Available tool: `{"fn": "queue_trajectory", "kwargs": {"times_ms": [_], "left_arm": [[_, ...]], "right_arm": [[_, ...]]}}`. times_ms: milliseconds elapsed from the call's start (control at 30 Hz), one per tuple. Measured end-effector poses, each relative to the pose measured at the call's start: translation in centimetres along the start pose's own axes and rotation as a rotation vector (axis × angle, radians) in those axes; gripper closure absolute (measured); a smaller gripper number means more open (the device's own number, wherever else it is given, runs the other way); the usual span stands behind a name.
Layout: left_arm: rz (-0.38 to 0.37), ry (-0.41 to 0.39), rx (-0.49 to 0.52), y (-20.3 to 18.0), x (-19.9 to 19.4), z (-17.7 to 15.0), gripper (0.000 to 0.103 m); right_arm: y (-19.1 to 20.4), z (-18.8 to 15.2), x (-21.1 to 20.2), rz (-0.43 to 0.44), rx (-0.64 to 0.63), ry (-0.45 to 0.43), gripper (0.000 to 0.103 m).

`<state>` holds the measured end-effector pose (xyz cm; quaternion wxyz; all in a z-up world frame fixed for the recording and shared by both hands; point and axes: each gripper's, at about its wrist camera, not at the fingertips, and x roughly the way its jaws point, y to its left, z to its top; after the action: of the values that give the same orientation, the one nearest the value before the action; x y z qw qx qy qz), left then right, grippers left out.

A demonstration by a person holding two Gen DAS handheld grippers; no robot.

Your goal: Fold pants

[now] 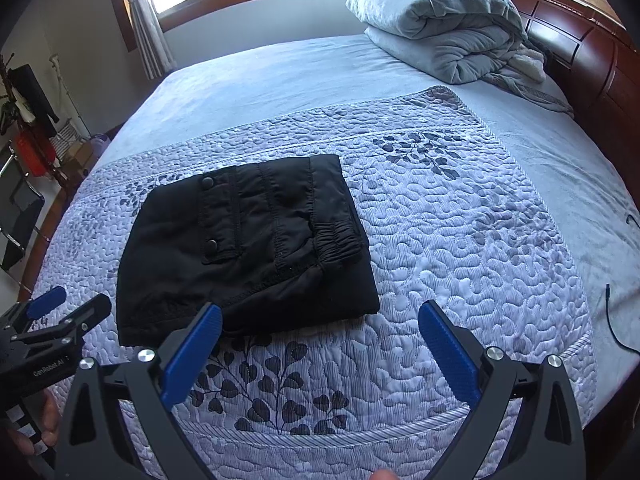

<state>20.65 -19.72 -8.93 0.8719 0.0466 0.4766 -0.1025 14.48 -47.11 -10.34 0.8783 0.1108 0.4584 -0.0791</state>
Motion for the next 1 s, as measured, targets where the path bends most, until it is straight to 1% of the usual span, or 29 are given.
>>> {"fn": "queue_trajectory", "kwargs": {"times_ms": [1000], "left_arm": [[-0.003, -0.037, -0.002, -0.5, -2.1, 0.4, 0.003]], "right_arm": [[-0.1, 0.0, -1.1, 0.014, 0.009, -0.012, 0.004]]}}
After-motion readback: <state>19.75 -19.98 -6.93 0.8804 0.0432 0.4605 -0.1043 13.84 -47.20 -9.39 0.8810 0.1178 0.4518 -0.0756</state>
